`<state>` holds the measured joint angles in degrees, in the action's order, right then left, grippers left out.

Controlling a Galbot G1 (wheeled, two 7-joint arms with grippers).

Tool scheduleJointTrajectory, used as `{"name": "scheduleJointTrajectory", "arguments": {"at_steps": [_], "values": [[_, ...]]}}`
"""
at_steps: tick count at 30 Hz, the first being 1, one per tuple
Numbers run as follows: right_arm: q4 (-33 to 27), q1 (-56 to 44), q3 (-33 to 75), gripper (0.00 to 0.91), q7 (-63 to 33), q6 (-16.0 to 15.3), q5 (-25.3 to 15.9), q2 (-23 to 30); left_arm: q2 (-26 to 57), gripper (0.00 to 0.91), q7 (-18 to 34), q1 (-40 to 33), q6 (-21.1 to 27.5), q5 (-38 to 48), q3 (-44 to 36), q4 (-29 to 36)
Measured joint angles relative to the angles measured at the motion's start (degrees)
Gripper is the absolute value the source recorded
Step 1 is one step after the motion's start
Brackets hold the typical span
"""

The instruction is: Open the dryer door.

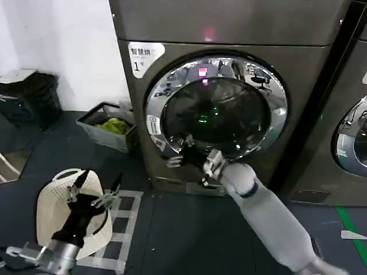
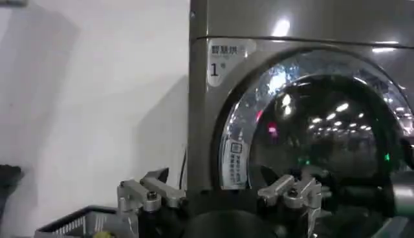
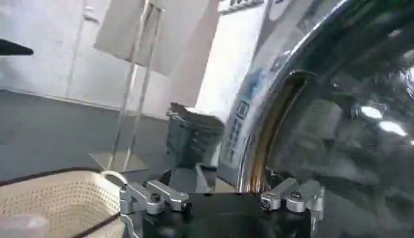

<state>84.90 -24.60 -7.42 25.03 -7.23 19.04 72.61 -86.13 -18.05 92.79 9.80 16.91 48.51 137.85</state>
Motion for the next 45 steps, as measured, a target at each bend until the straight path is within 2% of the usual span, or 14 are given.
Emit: {"name": "scheduleJointTrajectory", "arguments": {"at_steps": [11, 21, 32, 41, 45], "values": [[-3.6, 2.7, -1.5, 0.907, 1.2, -1.1, 1.3, 1.9, -0.2, 0.907, -1.2, 0.2, -1.3, -0.3, 0.1, 0.0], [-3.9, 3.2, -1.5, 0.907, 6.7, -2.7, 6.3, 1.8, -0.2, 0.907, -4.2, 0.3, -2.4, 0.0, 0.6, -0.6], [2.1, 0.4, 0.0, 0.907, 17.0, -2.9, 6.4, -2.7, 1.1, 0.907, -6.0, -1.5, -2.8, 2.0, 4.1, -3.1], [7.7, -3.7, 1.6, 0.907, 25.1, -1.6, 10.3, -6.8, 5.1, 0.907, -2.8, -3.1, 4.4, 3.1, 8.2, -4.1], [10.5, -5.9, 2.9, 0.907, 27.8, -1.6, 11.6, -8.6, 6.7, 0.907, -2.8, -4.2, 5.4, 3.4, 8.3, -4.2]]}}
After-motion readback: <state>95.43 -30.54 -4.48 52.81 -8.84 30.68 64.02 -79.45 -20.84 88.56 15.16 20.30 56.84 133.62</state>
